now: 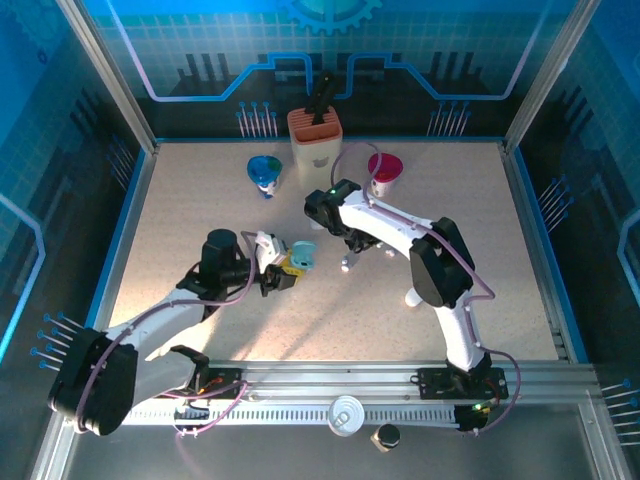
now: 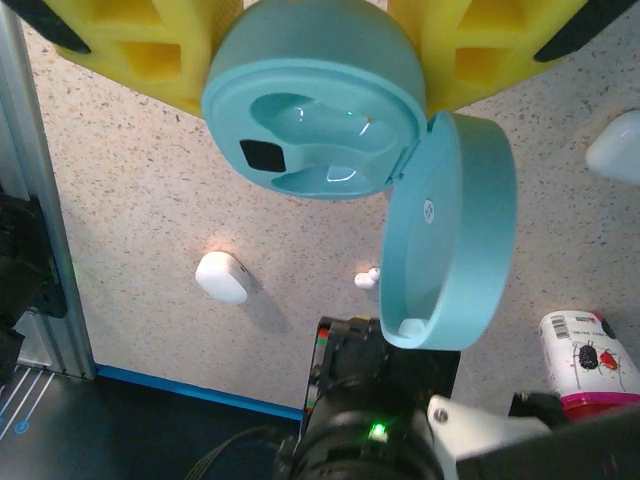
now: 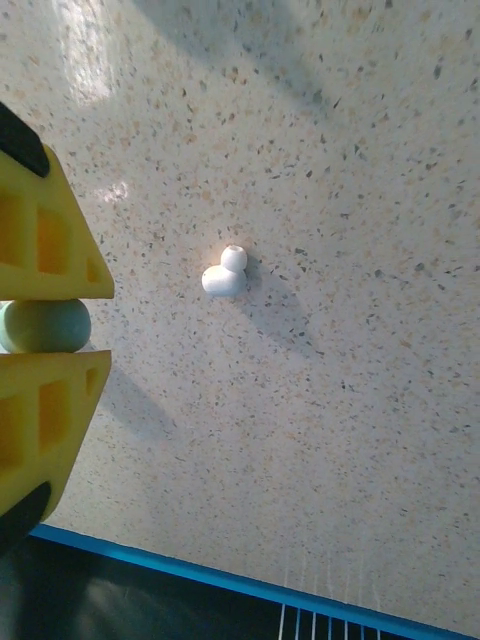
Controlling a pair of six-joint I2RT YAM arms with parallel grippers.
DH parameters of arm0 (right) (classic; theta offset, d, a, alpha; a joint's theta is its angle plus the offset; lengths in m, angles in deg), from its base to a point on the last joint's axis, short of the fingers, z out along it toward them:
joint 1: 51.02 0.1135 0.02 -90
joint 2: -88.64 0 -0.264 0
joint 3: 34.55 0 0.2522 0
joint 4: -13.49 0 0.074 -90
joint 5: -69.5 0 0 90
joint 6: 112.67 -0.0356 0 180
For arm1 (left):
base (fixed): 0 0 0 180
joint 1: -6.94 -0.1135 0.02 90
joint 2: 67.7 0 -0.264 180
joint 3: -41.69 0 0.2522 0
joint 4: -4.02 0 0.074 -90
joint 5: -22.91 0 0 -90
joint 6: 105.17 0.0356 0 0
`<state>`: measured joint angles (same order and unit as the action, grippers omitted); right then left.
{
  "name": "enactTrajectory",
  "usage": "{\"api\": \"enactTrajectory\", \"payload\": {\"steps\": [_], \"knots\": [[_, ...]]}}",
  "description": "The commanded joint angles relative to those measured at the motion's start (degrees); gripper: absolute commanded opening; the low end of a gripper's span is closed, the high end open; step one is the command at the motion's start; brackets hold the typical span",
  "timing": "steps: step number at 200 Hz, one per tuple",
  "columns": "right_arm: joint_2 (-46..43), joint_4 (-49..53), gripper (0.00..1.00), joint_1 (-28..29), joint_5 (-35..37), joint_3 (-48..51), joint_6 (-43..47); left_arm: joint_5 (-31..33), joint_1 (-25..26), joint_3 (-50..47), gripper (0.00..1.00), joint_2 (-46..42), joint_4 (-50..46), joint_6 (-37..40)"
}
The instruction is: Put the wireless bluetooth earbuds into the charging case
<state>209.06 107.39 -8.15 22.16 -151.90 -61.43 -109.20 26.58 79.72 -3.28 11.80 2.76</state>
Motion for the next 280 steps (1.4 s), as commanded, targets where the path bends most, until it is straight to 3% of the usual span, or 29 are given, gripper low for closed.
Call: {"api": "enactTrajectory", "payload": {"steps": [1, 71, 149, 187, 280], "knots": [[-2.6, 2.7, 0.14, 1.2, -0.5, -2.5, -0.4, 0.7, -0.5, 0.6, 0.32, 1.1, 2.7, -0.6], [-11.1, -1.3, 0.13, 3.2, -5.9, -2.9, -0.4, 3.1, -0.5, 2.2, 0.32, 5.0, 6.0, -2.1], [-23.5, -23.7, 0.11, 8.5, -16.8, 9.6, 9.1, 2.5, -0.6, 4.9, 0.32, 6.1, 4.3, -3.1], [-23.2, -29.3, 0.11, 10.0, -22.1, 11.2, 11.8, 2.0, -0.6, 4.9, 0.32, 5.4, 2.4, -2.9], [-21.9, -34.3, 0.11, 10.9, -25.5, 13.4, 16.5, 1.3, -0.8, 5.3, 0.32, 3.8, 0.9, -4.0]]}}
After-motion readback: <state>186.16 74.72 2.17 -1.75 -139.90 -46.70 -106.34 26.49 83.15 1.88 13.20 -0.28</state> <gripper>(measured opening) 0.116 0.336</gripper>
